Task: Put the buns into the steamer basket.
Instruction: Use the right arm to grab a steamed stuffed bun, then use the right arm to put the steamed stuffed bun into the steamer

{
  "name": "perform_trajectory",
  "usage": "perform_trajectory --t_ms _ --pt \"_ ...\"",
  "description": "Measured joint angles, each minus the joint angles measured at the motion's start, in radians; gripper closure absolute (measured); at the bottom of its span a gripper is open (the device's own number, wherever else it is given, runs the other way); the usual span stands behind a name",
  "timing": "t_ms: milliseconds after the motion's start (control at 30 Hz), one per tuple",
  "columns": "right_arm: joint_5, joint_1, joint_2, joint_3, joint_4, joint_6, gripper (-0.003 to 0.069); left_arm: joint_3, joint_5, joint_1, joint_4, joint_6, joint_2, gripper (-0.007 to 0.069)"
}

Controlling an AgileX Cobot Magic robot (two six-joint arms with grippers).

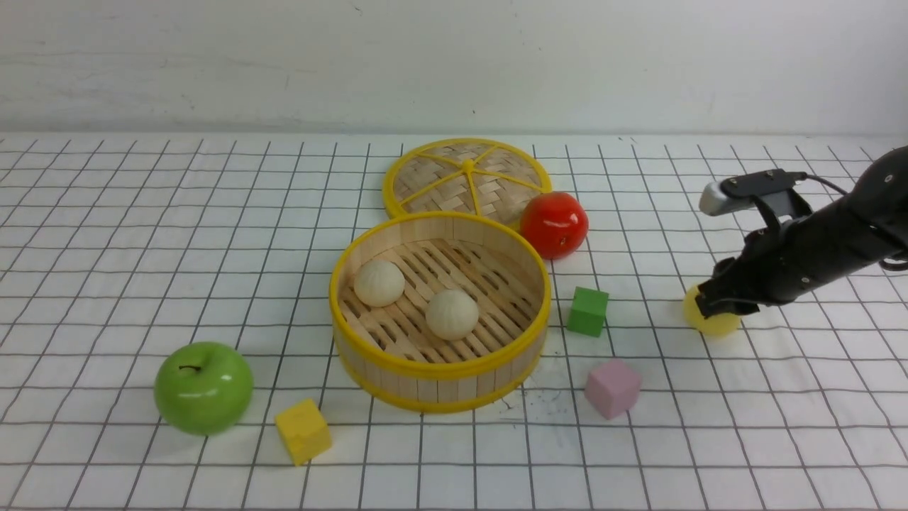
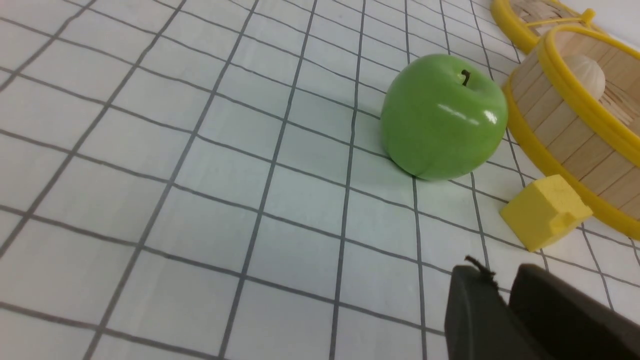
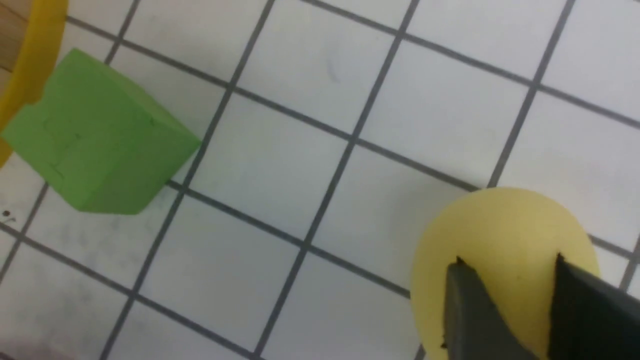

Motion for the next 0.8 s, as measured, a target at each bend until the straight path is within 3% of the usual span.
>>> perform_trajectory --t_ms 100,200,333,533,800 --pt "0.004 0.000 -0.002 -0.001 0.000 0.000 0.0607 0.000 0.000 0.000 0.000 0.000 0.000 0.0519" --pt "0.032 0.000 -0.009 -0.016 0.001 0.000 0.0652 0.000 0.000 0.000 0.000 0.000 0.000 0.0519" --pt "0.101 0.008 -0.011 -0.066 0.088 0.000 0.0652 0.000 0.000 0.000 0.000 0.000 0.000 0.0519" --pt "0.171 0.105 -0.014 -0.162 0.363 -0.008 0.0650 0.000 0.000 0.000 0.000 0.000 0.000 0.0519" --pt "0.076 0.274 -0.014 -0.185 0.515 -0.175 0.0643 0.000 0.000 0.000 -0.007 0.000 0.000 0.0519"
